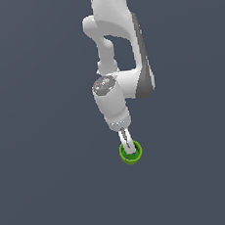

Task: Pick up the object and move it to a goal position.

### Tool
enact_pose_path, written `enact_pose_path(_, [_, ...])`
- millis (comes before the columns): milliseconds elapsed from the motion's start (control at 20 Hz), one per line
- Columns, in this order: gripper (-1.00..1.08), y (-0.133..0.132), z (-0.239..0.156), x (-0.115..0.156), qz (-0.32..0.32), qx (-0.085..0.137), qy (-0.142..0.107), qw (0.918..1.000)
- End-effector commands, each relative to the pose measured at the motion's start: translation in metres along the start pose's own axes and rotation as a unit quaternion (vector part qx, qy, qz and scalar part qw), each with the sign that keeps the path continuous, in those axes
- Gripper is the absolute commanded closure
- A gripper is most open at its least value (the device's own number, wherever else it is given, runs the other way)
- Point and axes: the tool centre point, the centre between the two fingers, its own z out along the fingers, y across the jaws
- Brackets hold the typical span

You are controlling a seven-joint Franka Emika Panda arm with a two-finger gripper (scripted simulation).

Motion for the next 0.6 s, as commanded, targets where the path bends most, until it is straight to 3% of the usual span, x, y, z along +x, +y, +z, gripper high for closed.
enact_pose_path(0, [-0.2, -0.0006, 0.0016, 0.0002, 0.016, 0.002, -0.001, 0.9999])
enact_pose_path(550, [-0.2, -0.0009, 0.0115, 0.0002, 0.025, 0.003, -0.002, 0.9997])
